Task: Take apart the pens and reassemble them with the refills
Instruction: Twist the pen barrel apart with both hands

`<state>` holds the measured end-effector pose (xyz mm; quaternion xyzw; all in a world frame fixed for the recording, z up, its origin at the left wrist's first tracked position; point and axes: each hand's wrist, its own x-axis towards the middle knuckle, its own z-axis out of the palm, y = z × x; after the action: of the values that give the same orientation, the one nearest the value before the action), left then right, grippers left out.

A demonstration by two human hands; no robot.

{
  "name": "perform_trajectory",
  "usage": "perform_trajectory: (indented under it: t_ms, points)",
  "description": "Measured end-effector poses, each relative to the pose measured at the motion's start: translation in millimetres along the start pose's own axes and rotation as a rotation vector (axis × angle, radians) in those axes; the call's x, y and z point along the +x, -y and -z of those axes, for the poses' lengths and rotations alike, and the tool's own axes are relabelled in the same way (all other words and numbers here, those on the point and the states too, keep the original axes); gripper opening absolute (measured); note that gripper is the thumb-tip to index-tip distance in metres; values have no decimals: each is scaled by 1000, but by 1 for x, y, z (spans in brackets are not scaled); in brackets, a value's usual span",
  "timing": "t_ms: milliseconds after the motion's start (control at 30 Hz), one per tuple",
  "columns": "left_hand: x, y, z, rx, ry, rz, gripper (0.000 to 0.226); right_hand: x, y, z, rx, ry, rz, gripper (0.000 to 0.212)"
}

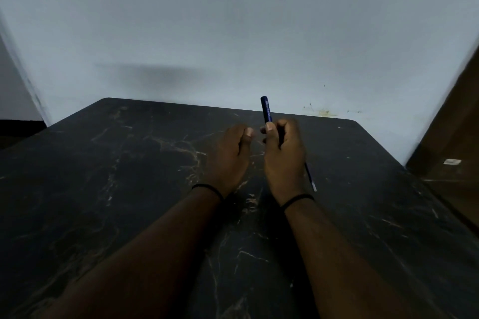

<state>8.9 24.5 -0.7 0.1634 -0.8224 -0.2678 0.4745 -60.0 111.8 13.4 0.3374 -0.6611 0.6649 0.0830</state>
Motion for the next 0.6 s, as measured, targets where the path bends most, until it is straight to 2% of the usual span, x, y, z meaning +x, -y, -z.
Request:
perform_trajectory:
  t_ms: [67, 133, 233, 433, 600]
  points:
    - [1, 1, 3, -67, -131, 14, 48, -4, 0, -1, -73, 68, 54, 10]
    - [3, 2, 7, -127, -234, 42, 46, -8, 0, -1, -193, 173, 109, 12]
    - [8, 7, 11, -168, -308, 161, 46, -10, 2, 0, -369, 313, 166, 13]
    - [13, 15, 17, -71, -263, 293, 53, -9, 4, -6, -516, 369, 327, 15]
    - [14, 13, 20, -92, -259, 275, 51, -16, -3, -16, -716, 359, 403, 27]
